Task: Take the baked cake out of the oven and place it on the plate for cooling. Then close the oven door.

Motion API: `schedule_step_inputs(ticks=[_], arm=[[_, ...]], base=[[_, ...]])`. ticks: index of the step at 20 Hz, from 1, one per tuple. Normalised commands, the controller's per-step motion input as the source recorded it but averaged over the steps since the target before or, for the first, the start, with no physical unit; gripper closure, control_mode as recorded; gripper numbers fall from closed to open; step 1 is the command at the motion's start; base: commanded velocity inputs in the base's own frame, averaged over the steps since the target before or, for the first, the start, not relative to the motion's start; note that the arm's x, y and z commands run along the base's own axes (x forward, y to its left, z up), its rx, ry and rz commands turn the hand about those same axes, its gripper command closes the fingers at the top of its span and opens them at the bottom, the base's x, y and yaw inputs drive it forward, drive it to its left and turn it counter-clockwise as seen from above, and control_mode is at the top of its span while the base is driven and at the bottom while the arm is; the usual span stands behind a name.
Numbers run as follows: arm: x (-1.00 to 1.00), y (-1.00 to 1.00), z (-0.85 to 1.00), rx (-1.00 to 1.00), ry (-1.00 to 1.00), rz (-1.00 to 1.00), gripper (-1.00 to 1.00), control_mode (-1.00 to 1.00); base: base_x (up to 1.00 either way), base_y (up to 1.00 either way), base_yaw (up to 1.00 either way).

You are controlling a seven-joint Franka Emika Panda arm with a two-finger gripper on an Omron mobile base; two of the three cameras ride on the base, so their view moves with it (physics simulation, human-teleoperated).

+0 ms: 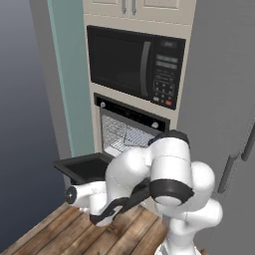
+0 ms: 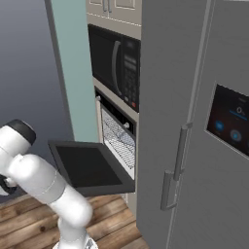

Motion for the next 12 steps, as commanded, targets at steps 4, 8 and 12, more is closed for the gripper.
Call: schedule_step_inputs(ticks=[4, 8, 12], arm=[[0.27, 0.36, -0.21, -0.24, 0.50, 0.00, -1.00, -1.00], [0.03, -0.01, -0.97, -0.27, 0.08, 0.00, -1.00, -1.00], [0.06, 0.00, -0.78, -0.38, -0.14, 0.02, -1.00, -1.00]], base=[[0.00, 0.00, 0.00], [0.00, 0.00, 0.00], [0.00, 0.00, 0.00]])
